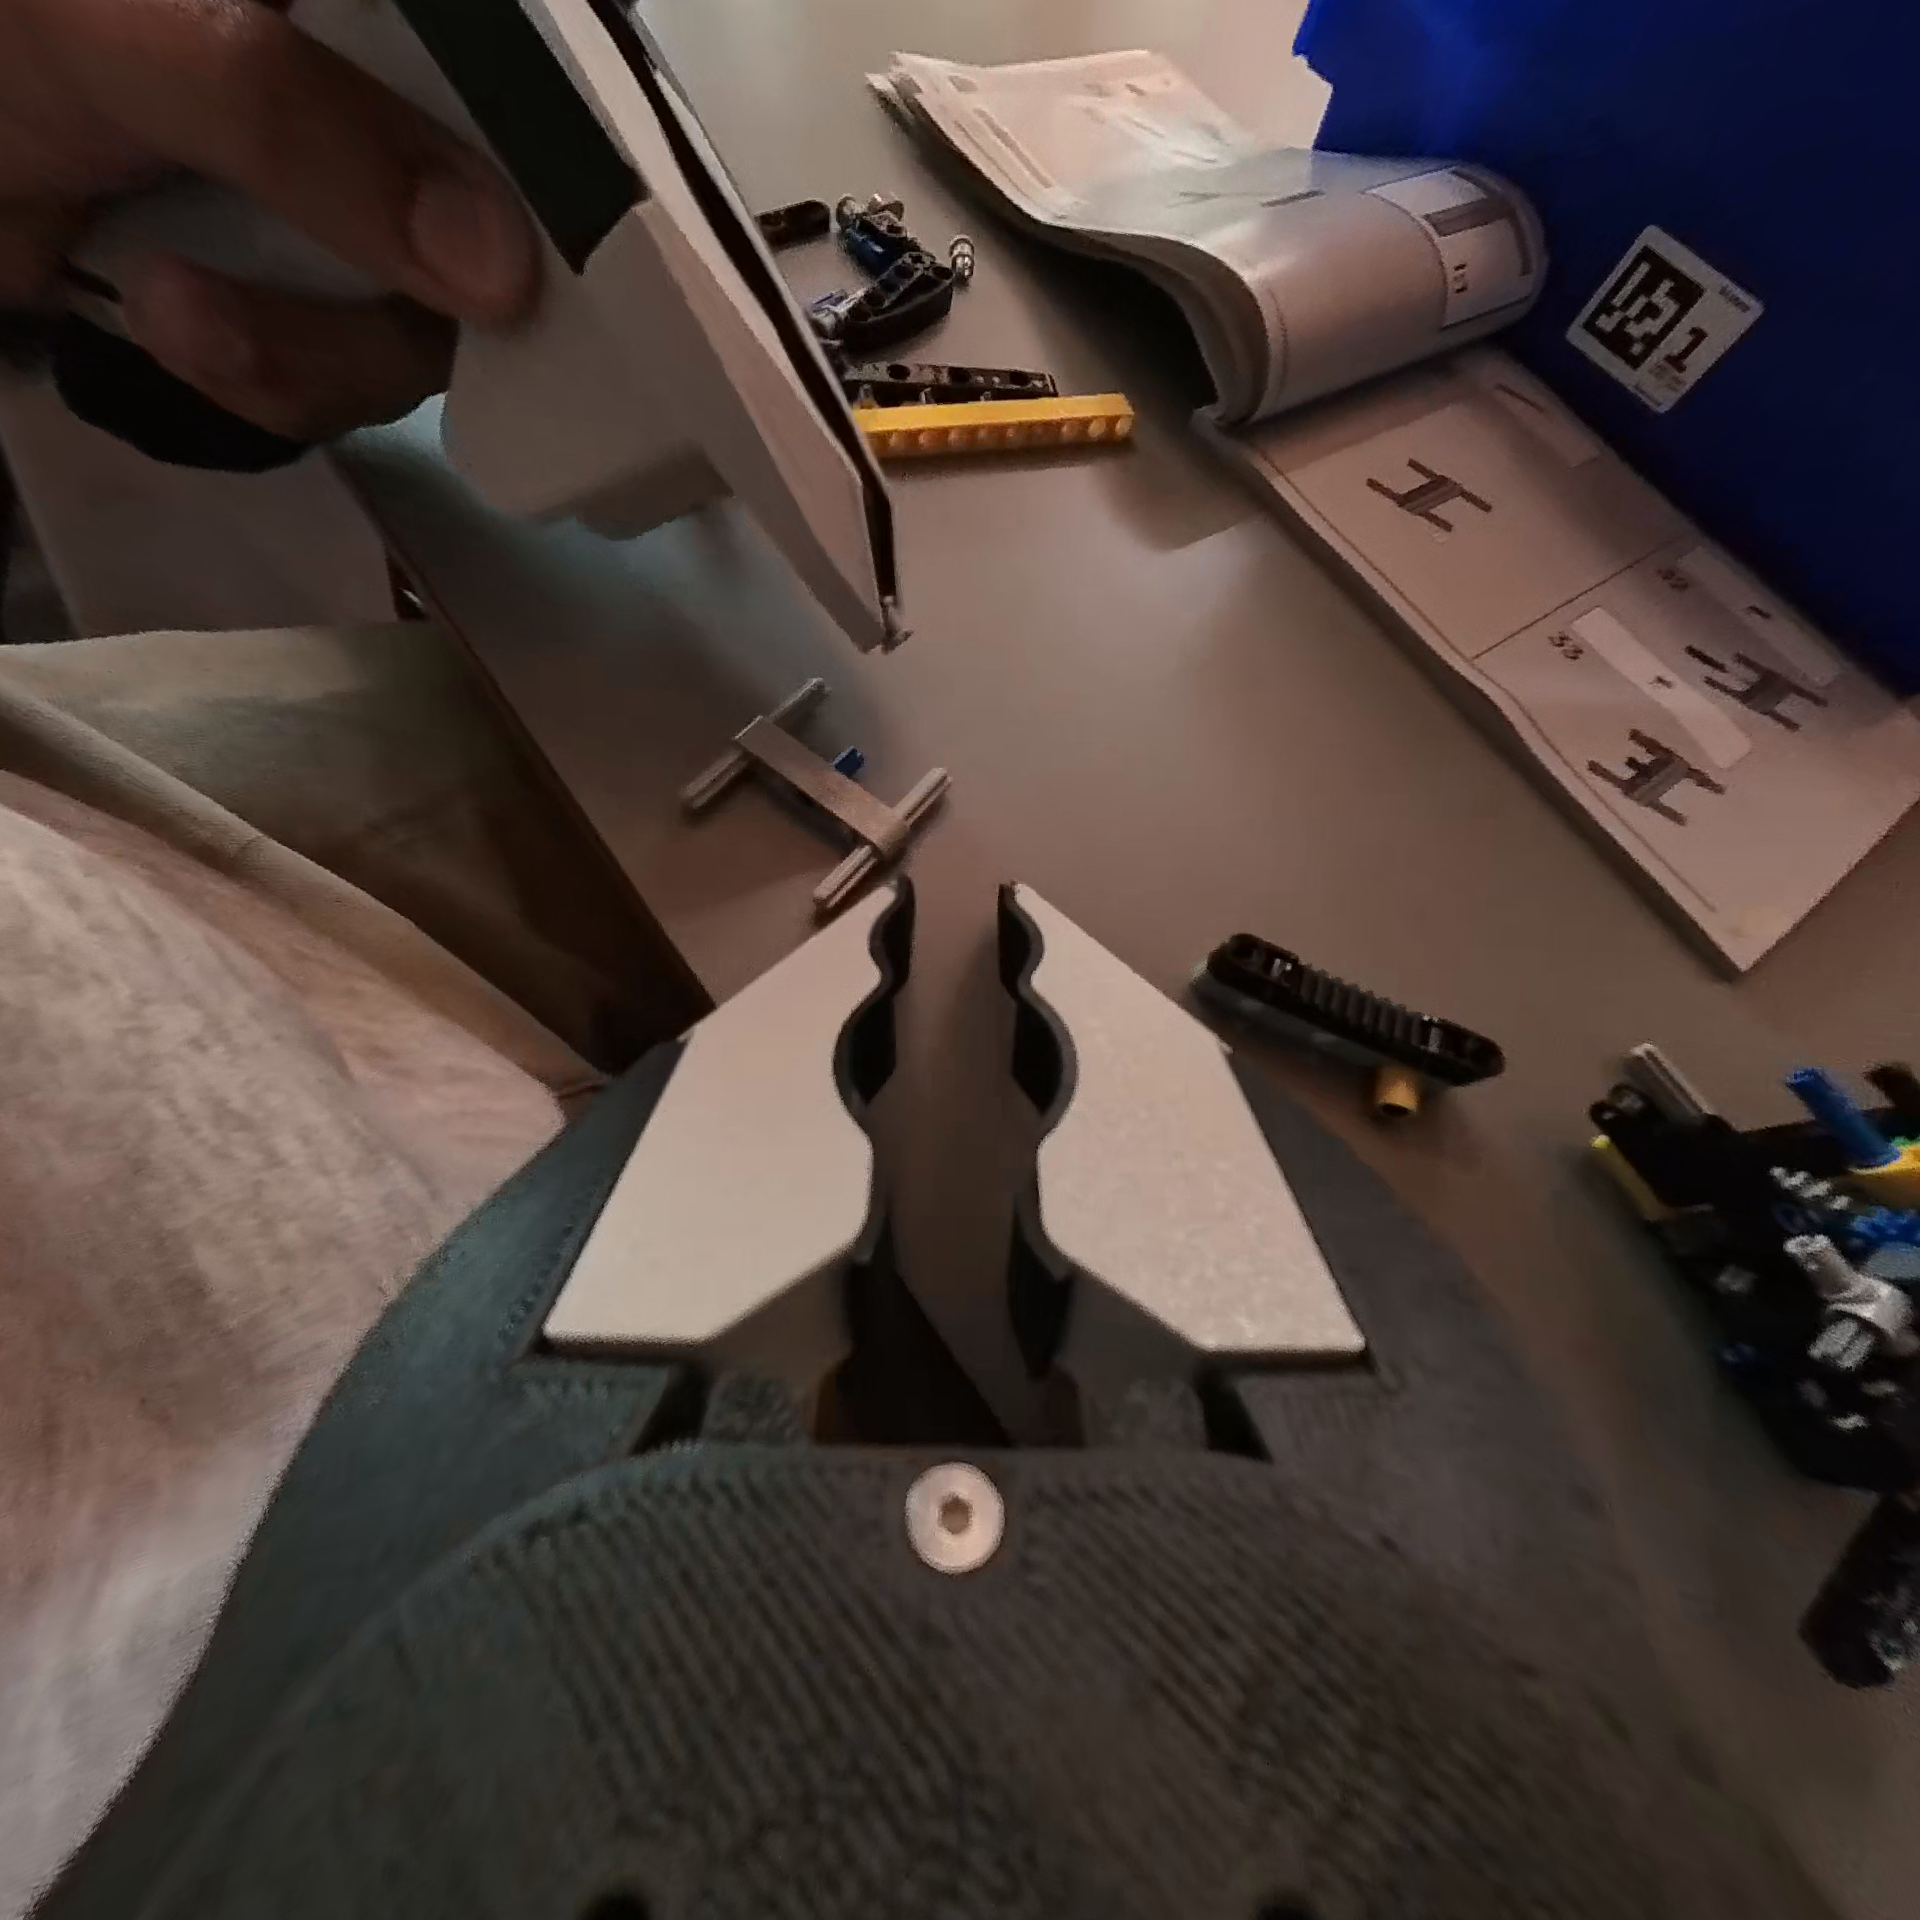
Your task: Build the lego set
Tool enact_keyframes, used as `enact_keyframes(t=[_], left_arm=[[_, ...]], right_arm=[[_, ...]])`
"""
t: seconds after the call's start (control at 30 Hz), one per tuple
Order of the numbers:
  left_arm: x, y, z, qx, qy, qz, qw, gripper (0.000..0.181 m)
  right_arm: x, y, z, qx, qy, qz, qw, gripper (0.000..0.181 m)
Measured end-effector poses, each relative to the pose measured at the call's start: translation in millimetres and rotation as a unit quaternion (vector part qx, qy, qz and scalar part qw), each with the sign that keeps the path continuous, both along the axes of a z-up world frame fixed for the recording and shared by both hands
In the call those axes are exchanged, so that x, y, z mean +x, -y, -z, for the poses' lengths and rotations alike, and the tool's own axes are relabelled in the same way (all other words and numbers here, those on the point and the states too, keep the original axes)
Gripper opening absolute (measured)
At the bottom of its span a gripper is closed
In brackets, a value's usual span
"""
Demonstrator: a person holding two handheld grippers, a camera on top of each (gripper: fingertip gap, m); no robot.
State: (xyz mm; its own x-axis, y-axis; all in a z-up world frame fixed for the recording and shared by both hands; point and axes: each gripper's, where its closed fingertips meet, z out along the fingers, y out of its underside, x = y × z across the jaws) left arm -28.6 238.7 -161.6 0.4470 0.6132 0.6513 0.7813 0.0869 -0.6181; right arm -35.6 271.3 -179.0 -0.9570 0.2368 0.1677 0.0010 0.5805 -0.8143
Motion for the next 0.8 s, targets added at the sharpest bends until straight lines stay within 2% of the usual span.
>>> enact_keyframes(t=[0.37, 0.57, 0.8], left_arm=[[15, -6, 1, 0.016, 0.025, 0.026, 0.999, 0.005], [9, 5, -4, 0.025, 0.011, -0.003, 1.000, 0.005], [7, 7, -4, 0.026, 0.006, -0.010, 1.000, 0.005]], right_arm=[[-9, -5, -4, -0.016, 0.035, 0.028, 0.999, 0.019], [5, -4, -10, -0.032, 0.056, 0.010, 0.998, 0.022], [15, -1, -3, -0.018, 0.064, -0.009, 0.998, 0.028]])
